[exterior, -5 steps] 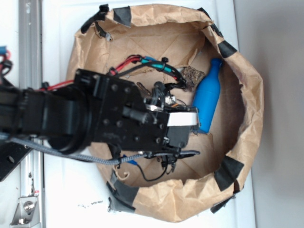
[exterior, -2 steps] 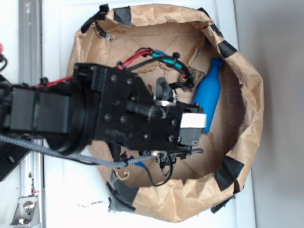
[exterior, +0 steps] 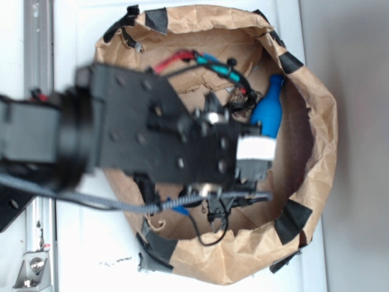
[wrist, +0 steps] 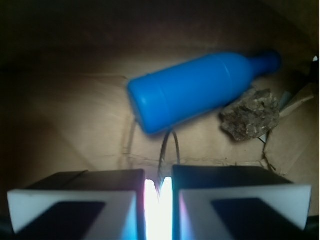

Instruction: Grab the silver keys.

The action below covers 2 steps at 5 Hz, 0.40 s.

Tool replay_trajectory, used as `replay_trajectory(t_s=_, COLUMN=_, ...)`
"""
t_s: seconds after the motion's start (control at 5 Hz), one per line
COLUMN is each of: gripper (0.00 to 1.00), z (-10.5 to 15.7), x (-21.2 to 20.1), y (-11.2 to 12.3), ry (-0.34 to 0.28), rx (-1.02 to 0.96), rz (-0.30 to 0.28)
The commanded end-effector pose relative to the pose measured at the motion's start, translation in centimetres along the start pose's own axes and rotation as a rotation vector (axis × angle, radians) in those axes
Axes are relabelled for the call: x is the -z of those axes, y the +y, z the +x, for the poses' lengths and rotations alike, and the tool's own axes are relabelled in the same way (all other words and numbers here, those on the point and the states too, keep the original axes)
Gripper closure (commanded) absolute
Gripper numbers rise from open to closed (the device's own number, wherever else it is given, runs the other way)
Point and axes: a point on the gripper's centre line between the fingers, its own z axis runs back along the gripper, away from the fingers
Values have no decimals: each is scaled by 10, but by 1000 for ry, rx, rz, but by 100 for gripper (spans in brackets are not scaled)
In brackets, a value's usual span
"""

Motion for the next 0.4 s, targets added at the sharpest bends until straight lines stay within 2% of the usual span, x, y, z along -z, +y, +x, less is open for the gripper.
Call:
replay_trajectory(t_s=0.0, gripper=100, z=25, x=-74, y=12, ry=-233, rx=-66, rz=-388)
replay_trajectory(t_s=0.2, gripper=100, z=30, x=-61, y=2, ry=-191, rx=-36, rz=-188)
